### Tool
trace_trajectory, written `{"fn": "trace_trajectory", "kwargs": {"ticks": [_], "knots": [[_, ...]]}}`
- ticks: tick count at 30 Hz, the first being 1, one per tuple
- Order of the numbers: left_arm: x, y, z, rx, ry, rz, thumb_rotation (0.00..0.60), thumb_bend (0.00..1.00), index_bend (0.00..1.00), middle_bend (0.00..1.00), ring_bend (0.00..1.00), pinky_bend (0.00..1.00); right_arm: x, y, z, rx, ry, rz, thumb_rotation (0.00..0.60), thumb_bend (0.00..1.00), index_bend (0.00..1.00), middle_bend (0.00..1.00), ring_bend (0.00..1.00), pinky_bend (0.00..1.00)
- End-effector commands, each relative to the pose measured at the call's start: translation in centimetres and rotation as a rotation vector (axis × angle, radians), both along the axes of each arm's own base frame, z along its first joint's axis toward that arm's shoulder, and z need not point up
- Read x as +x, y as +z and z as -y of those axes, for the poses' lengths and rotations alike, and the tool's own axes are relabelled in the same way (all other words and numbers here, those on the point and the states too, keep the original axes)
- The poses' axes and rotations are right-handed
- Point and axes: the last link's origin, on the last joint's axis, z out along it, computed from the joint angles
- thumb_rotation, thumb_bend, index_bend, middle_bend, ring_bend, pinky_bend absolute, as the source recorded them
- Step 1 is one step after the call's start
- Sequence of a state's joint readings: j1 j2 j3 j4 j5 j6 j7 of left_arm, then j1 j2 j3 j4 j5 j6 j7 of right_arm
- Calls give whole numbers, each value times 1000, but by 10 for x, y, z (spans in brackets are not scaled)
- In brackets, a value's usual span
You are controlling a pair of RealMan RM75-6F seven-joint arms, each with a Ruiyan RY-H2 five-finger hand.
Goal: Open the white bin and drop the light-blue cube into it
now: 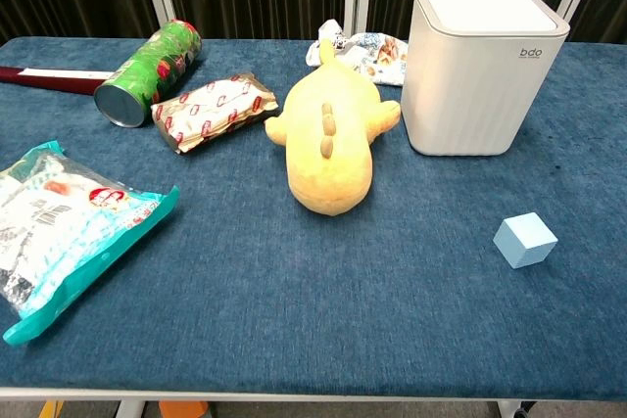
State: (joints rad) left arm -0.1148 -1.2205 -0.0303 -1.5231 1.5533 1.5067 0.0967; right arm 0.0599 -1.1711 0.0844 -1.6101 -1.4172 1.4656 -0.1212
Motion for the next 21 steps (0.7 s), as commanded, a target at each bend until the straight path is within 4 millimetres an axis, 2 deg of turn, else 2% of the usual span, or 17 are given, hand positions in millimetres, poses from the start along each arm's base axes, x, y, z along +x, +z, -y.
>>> {"fn": "trace_trajectory", "kwargs": {"ticks": [1,13,21], "knots": [[-1,0,0,-1,3,2,600,37,201,172,89,165,0,1,1,-2,1,0,600,264,0,0,0,0],[-1,-3,-4,-10,4,4,600,37,201,171,88,165,4,-3,7,21,5,9,600,265,0,0,0,0],[3,-8,-4,-14,-3,-3,600,37,201,171,89,165,19,-15,20,105,82,-13,600,267,0,0,0,0]]}}
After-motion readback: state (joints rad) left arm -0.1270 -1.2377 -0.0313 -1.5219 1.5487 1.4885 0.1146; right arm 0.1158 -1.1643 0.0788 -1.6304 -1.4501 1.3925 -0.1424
